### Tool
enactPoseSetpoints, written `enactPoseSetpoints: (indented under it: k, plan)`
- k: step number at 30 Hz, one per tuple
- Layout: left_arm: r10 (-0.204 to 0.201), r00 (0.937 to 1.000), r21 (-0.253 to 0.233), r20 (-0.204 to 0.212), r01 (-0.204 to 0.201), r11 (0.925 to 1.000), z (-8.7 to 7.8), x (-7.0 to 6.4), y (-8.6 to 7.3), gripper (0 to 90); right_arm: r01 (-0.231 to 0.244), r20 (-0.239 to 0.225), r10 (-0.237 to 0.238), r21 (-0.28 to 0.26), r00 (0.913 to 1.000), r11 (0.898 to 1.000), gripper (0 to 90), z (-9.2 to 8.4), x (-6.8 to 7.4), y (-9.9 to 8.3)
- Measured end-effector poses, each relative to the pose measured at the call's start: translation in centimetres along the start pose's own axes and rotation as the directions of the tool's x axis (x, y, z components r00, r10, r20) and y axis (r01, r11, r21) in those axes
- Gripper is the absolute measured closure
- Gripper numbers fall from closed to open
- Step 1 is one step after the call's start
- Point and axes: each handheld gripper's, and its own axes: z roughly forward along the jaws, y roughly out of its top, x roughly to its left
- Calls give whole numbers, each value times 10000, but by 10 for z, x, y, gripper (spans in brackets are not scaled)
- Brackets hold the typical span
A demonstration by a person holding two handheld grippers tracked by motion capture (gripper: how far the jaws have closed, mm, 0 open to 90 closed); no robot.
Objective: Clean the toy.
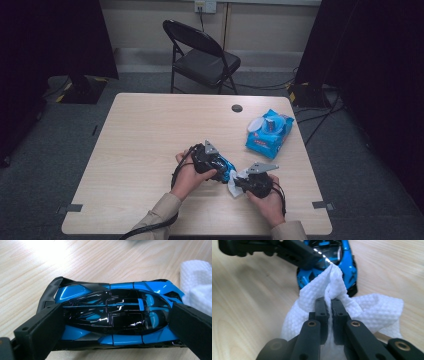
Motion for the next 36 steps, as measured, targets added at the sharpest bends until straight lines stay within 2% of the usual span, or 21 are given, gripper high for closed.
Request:
enactPoseSetpoints:
  k: [2,10,19,23,29,36]
  plan:
    - [1,10000,8,3,-1,10000,0,0,0,0,126,74,-126,69,9999,9999,861,1,3,1]
    - [2,10000,-2,-6,-2,10000,0,0,0,0,152,75,-154,169,9999,9997,862,2,7,3]
    - [-53,10000,-115,-11,53,9999,0,0,-1,0,352,-139,-349,226,9993,9991,862,7,16,7]
    - [-8,10000,-10,-22,8,10000,0,0,0,0,299,-263,-293,229,9992,9993,863,9,17,7]
    - [-54,10000,-51,-27,54,10000,0,0,-1,0,551,-365,-541,272,9979,9981,863,14,25,11]
    - [-69,10000,-98,-24,68,9999,0,0,-1,0,506,-463,-499,145,9977,9986,860,15,25,10]
